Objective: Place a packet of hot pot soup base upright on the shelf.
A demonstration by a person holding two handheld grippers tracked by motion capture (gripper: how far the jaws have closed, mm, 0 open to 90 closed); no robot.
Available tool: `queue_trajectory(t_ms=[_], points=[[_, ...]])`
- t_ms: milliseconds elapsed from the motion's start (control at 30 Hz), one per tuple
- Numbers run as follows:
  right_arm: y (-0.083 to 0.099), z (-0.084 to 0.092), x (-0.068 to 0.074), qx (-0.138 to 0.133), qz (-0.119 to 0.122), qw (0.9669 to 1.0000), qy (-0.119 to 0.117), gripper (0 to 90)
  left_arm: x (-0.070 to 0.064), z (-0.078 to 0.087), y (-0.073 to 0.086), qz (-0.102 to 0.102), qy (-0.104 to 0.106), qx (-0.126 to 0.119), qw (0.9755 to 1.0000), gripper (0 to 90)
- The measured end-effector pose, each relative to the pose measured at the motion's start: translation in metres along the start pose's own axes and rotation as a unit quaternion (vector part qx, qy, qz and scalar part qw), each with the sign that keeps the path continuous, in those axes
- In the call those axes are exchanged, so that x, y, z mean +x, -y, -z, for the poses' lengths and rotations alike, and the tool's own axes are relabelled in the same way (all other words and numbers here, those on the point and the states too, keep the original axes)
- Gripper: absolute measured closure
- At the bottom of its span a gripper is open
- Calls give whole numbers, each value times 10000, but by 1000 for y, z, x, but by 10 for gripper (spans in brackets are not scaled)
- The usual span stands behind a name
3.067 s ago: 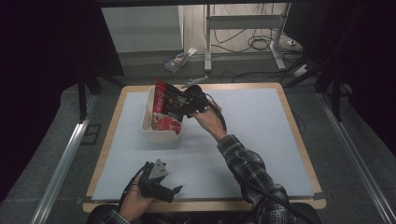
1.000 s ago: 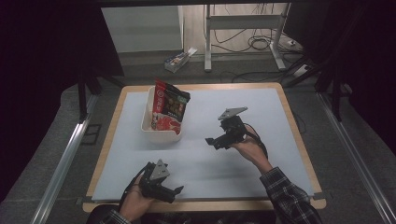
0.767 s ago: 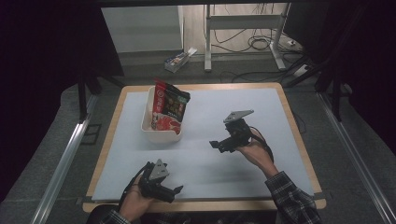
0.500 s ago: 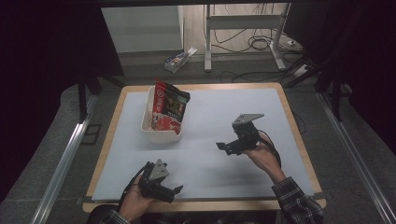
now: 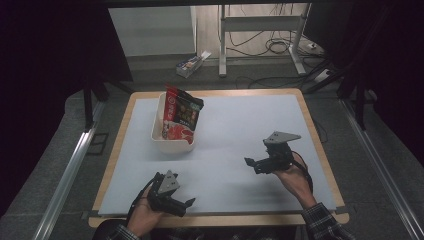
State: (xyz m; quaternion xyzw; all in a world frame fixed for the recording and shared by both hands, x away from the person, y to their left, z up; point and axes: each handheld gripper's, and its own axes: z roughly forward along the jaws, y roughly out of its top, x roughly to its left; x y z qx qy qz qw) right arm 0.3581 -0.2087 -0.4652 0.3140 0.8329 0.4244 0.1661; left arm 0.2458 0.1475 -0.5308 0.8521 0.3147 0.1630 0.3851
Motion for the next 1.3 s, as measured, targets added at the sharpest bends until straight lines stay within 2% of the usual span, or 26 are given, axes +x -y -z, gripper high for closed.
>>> queue_trajectory(t_ms=[200, 333, 500, 667, 933, 1167, 1300], points=[[14, 11, -2, -63, -93, 9999, 53, 14, 0, 0, 0, -7, 0, -5, 10000, 10], [26, 17, -5, 28, -77, 9999, 143, 14, 0, -1, 0, -20, 0, 1, 10000, 10], [40, 21, -9, 92, -208, 9996, 189, 15, 0, -1, 0, -39, -20, 9, 10000, 11], [52, 24, -11, 248, -260, 9990, 253, 15, 0, -1, 1, -60, -38, 23, 10000, 12], [68, 25, -13, 546, -429, 9974, 187, 15, 0, -2, 1, -100, -82, 65, 9999, 12], [73, 24, -16, 717, -570, 9957, 139, 15, 1, -2, 2, -111, -131, 83, 9998, 12], [71, 25, -16, 596, -523, 9966, 223, 0, 1, -2, 1, -138, -161, 91, 9997, 12]])
